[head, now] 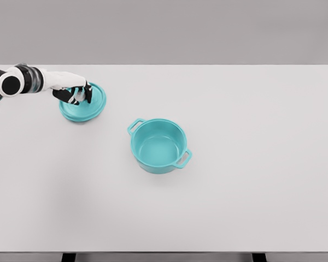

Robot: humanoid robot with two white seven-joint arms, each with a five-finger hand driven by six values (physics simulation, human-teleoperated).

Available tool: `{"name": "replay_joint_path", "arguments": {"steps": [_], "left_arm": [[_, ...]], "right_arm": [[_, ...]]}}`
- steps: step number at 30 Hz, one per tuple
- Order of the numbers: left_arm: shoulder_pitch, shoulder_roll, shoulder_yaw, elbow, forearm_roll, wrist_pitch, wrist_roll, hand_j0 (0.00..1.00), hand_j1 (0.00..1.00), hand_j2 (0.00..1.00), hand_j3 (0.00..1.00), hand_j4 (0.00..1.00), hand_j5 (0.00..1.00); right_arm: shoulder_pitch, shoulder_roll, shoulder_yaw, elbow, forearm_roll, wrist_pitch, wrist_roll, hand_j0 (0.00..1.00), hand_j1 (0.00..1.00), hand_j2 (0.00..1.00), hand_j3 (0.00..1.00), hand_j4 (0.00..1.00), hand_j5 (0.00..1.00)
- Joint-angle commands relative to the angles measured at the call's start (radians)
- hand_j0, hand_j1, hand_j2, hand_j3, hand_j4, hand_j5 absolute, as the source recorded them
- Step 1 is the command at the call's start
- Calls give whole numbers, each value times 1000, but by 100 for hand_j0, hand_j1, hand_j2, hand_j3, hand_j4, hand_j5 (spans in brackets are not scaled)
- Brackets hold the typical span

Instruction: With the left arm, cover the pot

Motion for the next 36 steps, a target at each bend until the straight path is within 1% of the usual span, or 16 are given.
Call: {"name": "replay_joint_path", "arguments": {"steps": [1, 8, 9, 11, 12, 15, 21, 22, 23, 26, 30, 34, 36], "left_arm": [[-3, 18, 1, -46, 3, -5, -3, 45, 45, 45, 45, 45, 45], [-5, 54, 1, -152, 4, -9, -10, 46, 46, 46, 46, 46, 46], [-5, 55, -1, -178, 4, -23, -13, 46, 46, 46, 46, 46, 46], [-11, 74, -1, -206, 7, -95, -13, 46, 46, 46, 46, 46, 46], [-14, 75, -1, -215, 7, -107, -13, 46, 46, 46, 46, 46, 46], [-15, 92, -1, -283, 7, -137, -13, 46, 46, 46, 46, 46, 46], [-26, 94, -2, -416, 12, -137, -13, 46, 46, 46, 46, 46, 46], [-29, 94, -2, -439, 20, -137, -14, 46, 46, 46, 46, 46, 46], [-37, 95, -2, -457, 49, -137, -28, 46, 46, 46, 46, 46, 46], [-44, 95, -2, -496, 90, -137, -37, 46, 46, 46, 46, 46, 46], [-44, 94, -2, -516, 93, -134, -37, 46, 46, 46, 46, 46, 46], [-43, 94, -2, -569, 110, -130, -37, 47, 47, 47, 47, 47, 47], [-43, 94, -16, -592, 129, -129, -37, 47, 47, 47, 47, 47, 47]], "right_arm": [[0, 0, 0, 0, 0, 0, 1, 100, 100, 100, 100, 100, 100], [0, 0, 0, 0, 0, 0, 1, 100, 100, 100, 100, 100, 100], [0, 0, 0, 0, 0, 0, 1, 100, 100, 100, 100, 100, 100], [0, 0, 0, 0, 0, 0, 1, 100, 100, 100, 100, 100, 100], [0, 0, 0, 0, 0, 0, -1, 100, 100, 100, 100, 100, 100], [0, 0, 0, 0, 0, 0, -1, 100, 100, 100, 100, 100, 100], [0, 0, 0, 0, 0, 0, 1, 100, 100, 100, 100, 100, 100], [0, 0, 0, 0, 0, 0, 1, 100, 100, 100, 100, 100, 100], [0, 0, 0, 0, 0, 0, -1, 100, 100, 100, 100, 100, 100], [0, 0, 0, 0, 0, 0, -1, 100, 100, 100, 100, 100, 100], [0, 0, 0, 0, 0, 0, 1, 100, 100, 100, 100, 100, 100], [0, 0, 0, 0, 0, 0, 1, 100, 100, 100, 100, 100, 100], [0, 0, 0, 0, 0, 0, 1, 100, 100, 100, 100, 100, 100]]}}
